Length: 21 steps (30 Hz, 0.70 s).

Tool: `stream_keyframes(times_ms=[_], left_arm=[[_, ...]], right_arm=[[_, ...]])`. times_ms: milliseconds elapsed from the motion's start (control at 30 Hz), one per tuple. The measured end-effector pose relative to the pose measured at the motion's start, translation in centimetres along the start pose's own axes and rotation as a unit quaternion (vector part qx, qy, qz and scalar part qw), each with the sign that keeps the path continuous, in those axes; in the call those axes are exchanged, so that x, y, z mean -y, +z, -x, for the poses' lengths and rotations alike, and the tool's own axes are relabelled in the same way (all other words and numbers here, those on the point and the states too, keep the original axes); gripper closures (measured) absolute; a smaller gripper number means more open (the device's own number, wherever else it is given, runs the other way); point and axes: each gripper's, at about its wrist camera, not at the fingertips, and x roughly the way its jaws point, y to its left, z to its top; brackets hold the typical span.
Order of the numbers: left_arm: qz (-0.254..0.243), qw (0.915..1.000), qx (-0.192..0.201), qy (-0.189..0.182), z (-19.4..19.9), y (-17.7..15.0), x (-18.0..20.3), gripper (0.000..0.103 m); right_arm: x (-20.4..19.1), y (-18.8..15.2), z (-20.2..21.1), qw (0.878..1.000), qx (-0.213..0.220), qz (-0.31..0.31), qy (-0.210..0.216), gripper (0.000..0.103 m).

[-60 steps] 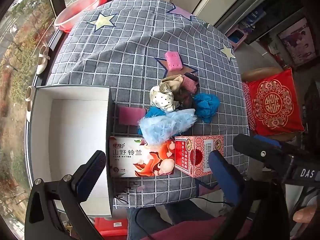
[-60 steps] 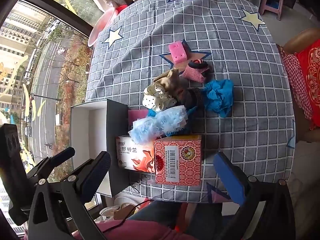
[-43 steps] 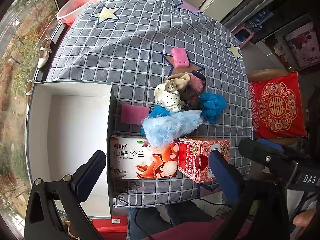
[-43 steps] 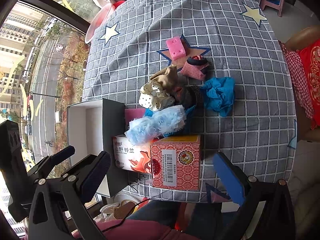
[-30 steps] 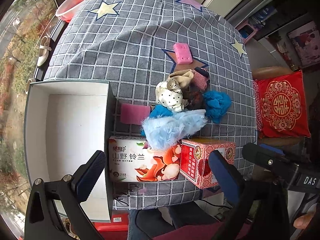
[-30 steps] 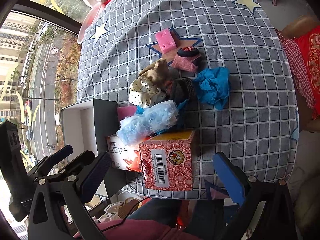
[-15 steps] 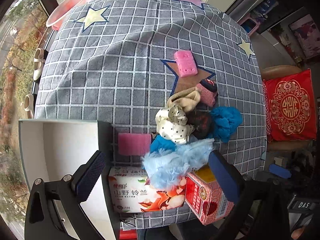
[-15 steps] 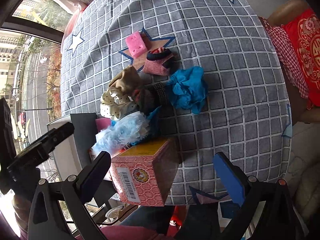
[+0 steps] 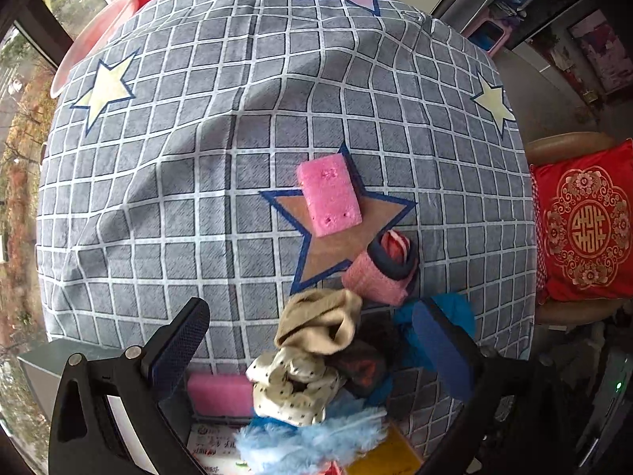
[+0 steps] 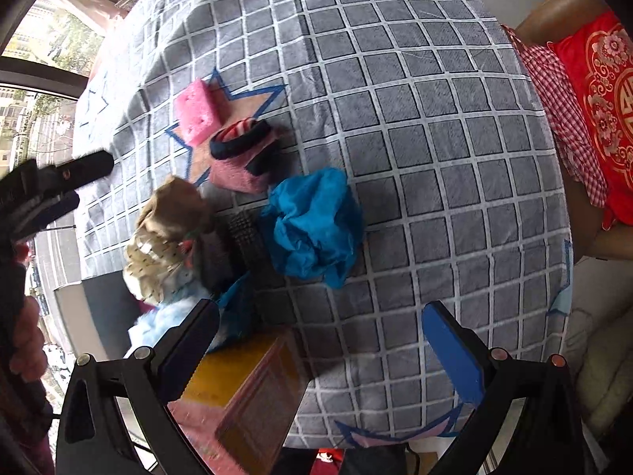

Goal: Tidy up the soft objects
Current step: 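Move both tools toward the pile of soft items on the table, then grasp the pink foam sponge with the left tool while the right tool grasps the blue cloth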

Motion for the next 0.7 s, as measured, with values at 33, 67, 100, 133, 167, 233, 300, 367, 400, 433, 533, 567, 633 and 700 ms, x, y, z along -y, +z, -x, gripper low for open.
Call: stream_keyframes(times_ms=[33,67,100,133,167,233,300,367,400,433,533,567,633,700], left_arm=[[0.000,1.0000,-0.004,0.002,-0.8,0.8,0.3,0.000],[0.000,1.0000,-0.003,0.007,-1.6,1.7,0.6,0.000],[0.003,0.9999,-0.003,0.013,-2.3,2.5,0.8,0.000],[0.010,0.9998,-0.004,0.019,-3.2,3.1,0.8,0.000],[0.020,0.9995,-0.006,0.022,-4.0,3.7,0.8,0.000],[0.040,0.9990,-0.012,0.014,-5.6,4.7,0.7,0.000],[0.050,0.9985,-0.014,0.017,-7.1,5.1,0.7,0.000],[0.055,0.9980,-0.016,0.028,-8.6,5.3,0.7,0.000],[0.057,0.9977,-0.018,0.033,-9.2,5.4,0.6,0.000],[0.060,0.9973,-0.021,0.036,-9.8,5.3,0.5,0.000],[0.068,0.9966,-0.028,0.037,-11.0,5.3,0.2,0.001],[0.069,0.9965,-0.029,0.038,-11.2,5.3,0.2,0.001],[0.066,0.9965,-0.032,0.040,-11.8,5.3,0.2,0.001],[0.058,0.9962,-0.040,0.050,-12.7,5.3,0.3,0.001]], right_arm=[[0.2,0.5,-0.7,1.000,-0.003,-0.002,-0.002,0.000],[0.6,0.9,-1.5,1.000,-0.007,-0.007,-0.005,0.000],[1.0,1.2,-2.1,1.000,-0.012,-0.015,-0.006,0.000],[1.3,1.6,-2.8,1.000,-0.014,-0.024,-0.002,0.000],[1.6,1.9,-3.4,0.999,-0.013,-0.033,0.004,0.000],[2.0,2.6,-4.5,0.999,-0.007,-0.043,0.010,0.000],[2.1,3.2,-5.6,0.999,0.003,-0.047,0.013,0.000],[2.0,3.7,-6.9,0.999,0.006,-0.047,0.022,0.000],[1.9,3.9,-7.6,0.999,0.006,-0.047,0.027,0.000],[1.7,4.0,-8.4,0.999,0.005,-0.045,0.028,0.000],[1.3,3.9,-10.4,0.999,0.001,-0.032,0.005,0.000],[1.4,3.9,-10.9,1.000,0.002,-0.028,-0.005,0.000],[1.2,3.9,-11.3,1.000,0.013,-0.014,-0.024,0.000],[0.8,4.0,-11.9,0.999,0.013,0.001,-0.045,0.000]])
